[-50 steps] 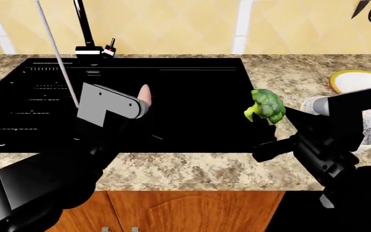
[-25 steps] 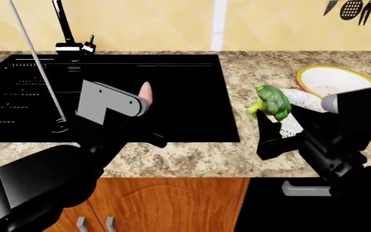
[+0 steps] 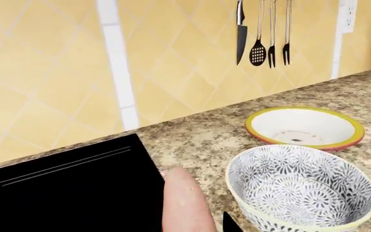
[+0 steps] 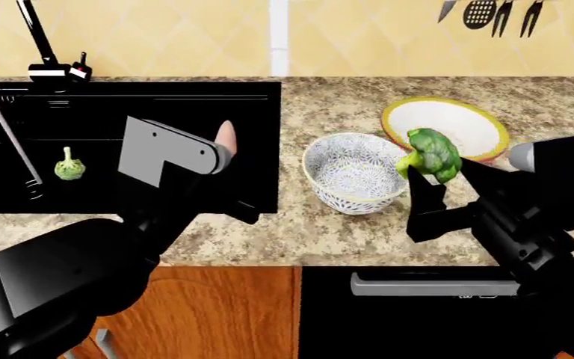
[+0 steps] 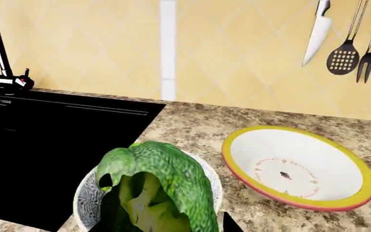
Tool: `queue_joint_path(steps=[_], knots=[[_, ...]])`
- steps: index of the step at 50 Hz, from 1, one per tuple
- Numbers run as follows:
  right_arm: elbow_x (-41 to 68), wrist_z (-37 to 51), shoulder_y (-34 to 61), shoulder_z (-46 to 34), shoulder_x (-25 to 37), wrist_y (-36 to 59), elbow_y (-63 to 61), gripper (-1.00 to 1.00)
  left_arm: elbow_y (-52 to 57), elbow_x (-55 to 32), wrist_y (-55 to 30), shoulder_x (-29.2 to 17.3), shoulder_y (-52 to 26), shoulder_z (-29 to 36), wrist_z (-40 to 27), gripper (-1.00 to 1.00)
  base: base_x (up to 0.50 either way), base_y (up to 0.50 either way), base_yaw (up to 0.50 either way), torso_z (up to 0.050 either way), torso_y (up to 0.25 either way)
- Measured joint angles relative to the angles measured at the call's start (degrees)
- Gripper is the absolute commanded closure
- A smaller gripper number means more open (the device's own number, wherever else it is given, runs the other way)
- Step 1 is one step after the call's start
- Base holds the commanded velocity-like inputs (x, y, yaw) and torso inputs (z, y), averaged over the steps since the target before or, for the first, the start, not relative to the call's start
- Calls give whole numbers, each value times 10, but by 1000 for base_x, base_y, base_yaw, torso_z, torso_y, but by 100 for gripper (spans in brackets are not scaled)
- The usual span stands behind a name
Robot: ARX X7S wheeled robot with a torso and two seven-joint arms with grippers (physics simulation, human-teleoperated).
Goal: Pick the sweet potatos and broccolis from the sink and place them in one bowl. Place the broccoli in the other bowl. Then turn off the sink faucet.
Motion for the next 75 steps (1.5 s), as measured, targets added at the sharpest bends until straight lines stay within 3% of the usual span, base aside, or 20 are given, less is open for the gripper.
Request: queue_joint_path(steps=[15, 64, 75], knots=[[-13, -14, 8, -9, 9, -11, 18, 100, 5, -7, -12, -1, -16, -1, -3, 100, 77, -500, 0, 0, 1], [-19, -22, 16, -30, 15, -25, 19, 100, 26, -31, -31, -6, -40, -9, -17, 100, 314, -314, 0, 0, 1], [-9, -17, 22, -30, 16, -19, 17, 100, 15, -123, -91, 1, -91, -19, -47, 100, 0, 0, 0, 0, 0]])
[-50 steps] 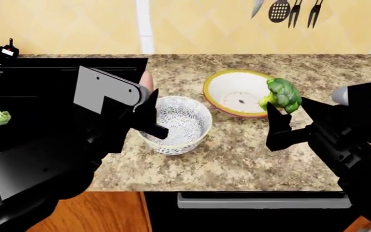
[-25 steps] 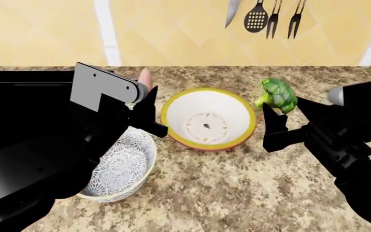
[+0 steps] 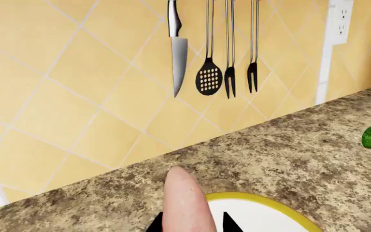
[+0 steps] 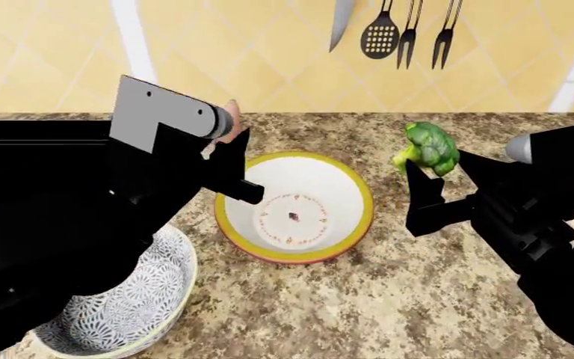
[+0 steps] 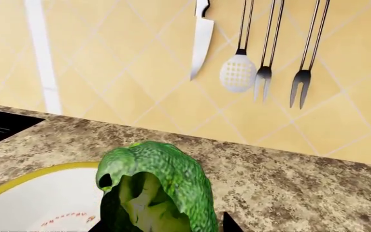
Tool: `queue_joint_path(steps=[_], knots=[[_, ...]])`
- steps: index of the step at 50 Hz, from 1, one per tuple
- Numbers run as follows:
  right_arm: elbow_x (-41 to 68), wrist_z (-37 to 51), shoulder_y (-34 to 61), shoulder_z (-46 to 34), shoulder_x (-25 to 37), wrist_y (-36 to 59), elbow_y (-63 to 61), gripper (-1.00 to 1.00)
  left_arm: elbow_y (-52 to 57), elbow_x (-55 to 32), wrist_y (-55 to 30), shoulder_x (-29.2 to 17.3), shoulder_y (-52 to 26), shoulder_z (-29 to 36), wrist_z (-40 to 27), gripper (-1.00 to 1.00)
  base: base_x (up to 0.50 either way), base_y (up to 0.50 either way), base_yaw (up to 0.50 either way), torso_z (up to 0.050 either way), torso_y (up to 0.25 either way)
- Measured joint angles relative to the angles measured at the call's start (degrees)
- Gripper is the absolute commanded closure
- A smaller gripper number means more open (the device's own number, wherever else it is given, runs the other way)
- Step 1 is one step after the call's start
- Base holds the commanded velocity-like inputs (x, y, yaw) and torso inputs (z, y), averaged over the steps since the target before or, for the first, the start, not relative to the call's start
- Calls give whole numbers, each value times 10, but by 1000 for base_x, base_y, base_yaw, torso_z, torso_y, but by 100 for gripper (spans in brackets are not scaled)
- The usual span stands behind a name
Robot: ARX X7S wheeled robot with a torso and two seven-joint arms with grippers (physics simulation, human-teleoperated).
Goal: Pick the sweet potatos and broccolis from the sink and place them in one bowl. Place the broccoli in the other bowl. Then turn off the sink faucet.
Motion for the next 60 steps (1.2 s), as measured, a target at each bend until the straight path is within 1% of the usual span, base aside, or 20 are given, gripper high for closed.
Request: queue_joint_path(steps=[5, 11, 18, 26, 35, 60], knots=[[6, 2, 2, 1, 2, 5, -1, 100, -25, -87, -52, 13, -48, 1, -23, 100, 0, 0, 0, 0, 0], [15, 6, 4, 3, 4, 11, -4, 100, -76, -179, -113, 44, -115, 15, -35, 100, 0, 0, 0, 0, 0], [24, 8, 3, 4, 7, 16, -4, 100, -155, -230, -161, 87, -171, 43, -31, 100, 0, 0, 0, 0, 1], [33, 12, 0, 7, 8, 20, -5, 100, -265, -218, -187, 137, -207, 85, 14, 100, 0, 0, 0, 0, 0], [35, 15, -5, 9, 10, 20, -4, 100, -353, -195, -199, 178, -225, 121, 54, 100, 0, 0, 0, 0, 0], [41, 17, -19, 14, 16, 14, -2, 100, -468, -150, -191, 220, -228, 169, 123, 100, 0, 0, 0, 0, 0]])
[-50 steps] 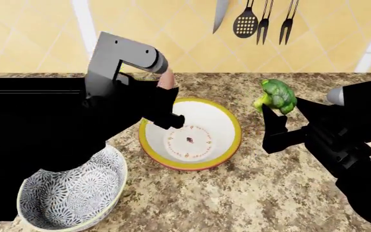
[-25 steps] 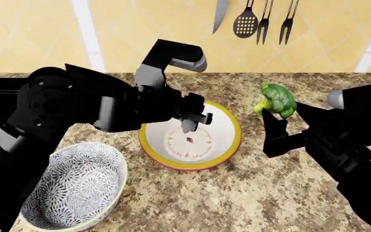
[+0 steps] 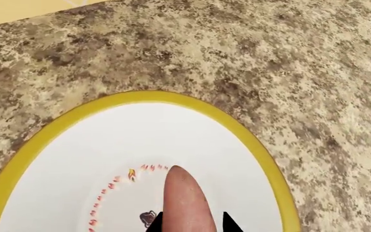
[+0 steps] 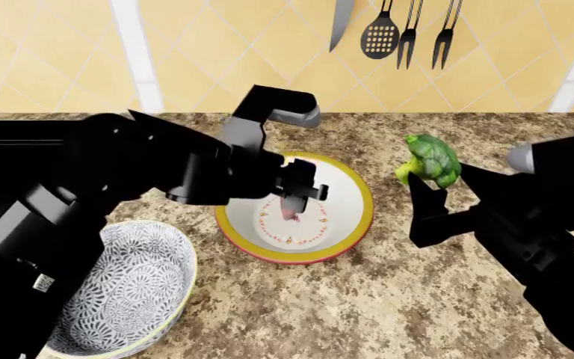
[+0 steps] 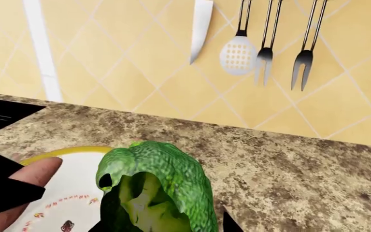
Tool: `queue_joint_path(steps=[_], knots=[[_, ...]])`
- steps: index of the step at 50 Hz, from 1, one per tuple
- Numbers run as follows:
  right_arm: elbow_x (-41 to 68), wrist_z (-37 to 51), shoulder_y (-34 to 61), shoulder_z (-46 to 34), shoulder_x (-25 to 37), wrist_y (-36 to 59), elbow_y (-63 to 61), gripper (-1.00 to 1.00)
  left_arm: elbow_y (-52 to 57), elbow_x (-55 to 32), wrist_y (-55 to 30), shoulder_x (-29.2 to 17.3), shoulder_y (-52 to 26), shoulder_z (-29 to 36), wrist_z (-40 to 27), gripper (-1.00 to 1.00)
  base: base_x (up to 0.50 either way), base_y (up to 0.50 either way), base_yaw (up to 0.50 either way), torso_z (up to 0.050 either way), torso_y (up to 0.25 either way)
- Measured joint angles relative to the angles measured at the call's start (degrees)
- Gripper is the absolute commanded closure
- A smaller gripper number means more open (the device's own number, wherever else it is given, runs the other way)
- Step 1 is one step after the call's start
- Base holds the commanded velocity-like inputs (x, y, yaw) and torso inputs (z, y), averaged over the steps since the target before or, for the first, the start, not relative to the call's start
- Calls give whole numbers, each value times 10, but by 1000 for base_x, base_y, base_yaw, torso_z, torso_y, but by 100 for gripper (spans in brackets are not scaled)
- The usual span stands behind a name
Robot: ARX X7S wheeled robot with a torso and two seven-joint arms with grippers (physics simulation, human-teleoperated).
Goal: Pick the sweet potatos and broccolis from the sink and place them in one bowl. Place the broccoli in the other bowl. Then turn off the sink faucet.
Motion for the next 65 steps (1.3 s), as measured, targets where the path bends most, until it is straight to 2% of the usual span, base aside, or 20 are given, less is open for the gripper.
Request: queue_joint_path(steps=[7, 8, 24, 30, 35, 41, 53, 65], knots=[[1, 0, -2, 0, 0, -1, 1, 100, -13, 7, 2, 4, 1, 8, 12, 100, 0, 0, 0, 0, 1], [1, 0, -3, 0, 0, -2, 2, 100, -14, 7, 2, 4, 2, 8, 13, -100, 0, 0, 0, 0, 0], [4, 4, -5, 1, -1, -5, 5, 100, -14, 5, 5, 3, -13, 4, 12, -100, 0, 0, 0, 0, 0], [14, 8, 22, -9, -2, 8, 12, 100, 13, 8, 20, -14, -21, -9, -10, -100, 0, 0, 0, 0, 0], [28, 10, 63, -27, -9, 31, 33, 100, 64, 5, 34, -48, -17, -28, -46, -100, 0, 0, 0, 0, 0], [29, -3, 123, -70, -24, 57, 73, 100, 168, -8, 57, -109, 8, -59, -114, -100, 0, 0, 0, 0, 0], [-19, -84, 251, -194, -78, 76, 211, 100, 351, -56, 98, -234, 77, -121, -228, -100, 0, 0, 0, 0, 0], [-83, -185, 341, -301, -162, 41, 403, 100, 413, -76, 110, -290, 89, -150, -268, -100, 0, 0, 0, 0, 0]])
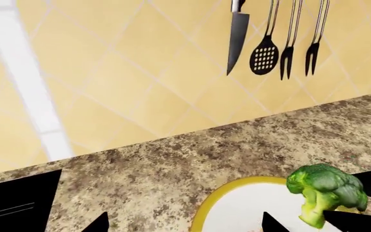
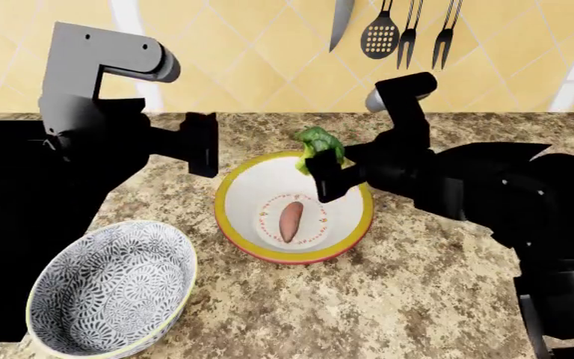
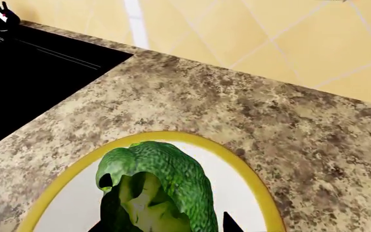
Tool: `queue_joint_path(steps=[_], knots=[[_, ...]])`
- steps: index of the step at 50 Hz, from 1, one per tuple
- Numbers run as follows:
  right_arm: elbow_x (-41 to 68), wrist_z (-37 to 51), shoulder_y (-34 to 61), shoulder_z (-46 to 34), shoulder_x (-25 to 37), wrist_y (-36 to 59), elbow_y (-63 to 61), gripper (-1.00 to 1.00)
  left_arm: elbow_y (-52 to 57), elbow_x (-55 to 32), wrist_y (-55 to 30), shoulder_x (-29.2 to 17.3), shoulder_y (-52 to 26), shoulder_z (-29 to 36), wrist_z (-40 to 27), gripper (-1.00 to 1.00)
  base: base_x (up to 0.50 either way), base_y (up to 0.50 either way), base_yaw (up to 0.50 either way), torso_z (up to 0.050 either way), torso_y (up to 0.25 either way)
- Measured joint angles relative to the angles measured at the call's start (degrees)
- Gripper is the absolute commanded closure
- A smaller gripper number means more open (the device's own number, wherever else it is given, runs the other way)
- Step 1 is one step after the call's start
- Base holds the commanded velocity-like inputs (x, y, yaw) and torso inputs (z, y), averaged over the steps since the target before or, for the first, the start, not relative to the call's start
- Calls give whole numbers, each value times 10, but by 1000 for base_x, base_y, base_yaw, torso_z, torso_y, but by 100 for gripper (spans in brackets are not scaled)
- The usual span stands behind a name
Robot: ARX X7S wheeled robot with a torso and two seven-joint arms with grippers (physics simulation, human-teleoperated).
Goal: Pick the sweet potatos and broccolis from the sink and place them in one bowl. Place the broccoli in the other bowl. Then turn off the sink faucet.
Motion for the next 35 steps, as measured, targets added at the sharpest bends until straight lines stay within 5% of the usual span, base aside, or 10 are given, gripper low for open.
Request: queue_joint_path(steps=[35], knots=[[-78, -118, 35, -111, -93, -86, 236, 100, 32, 13, 22, -33, 32, -12, 0, -100, 0, 0, 0, 0, 0]])
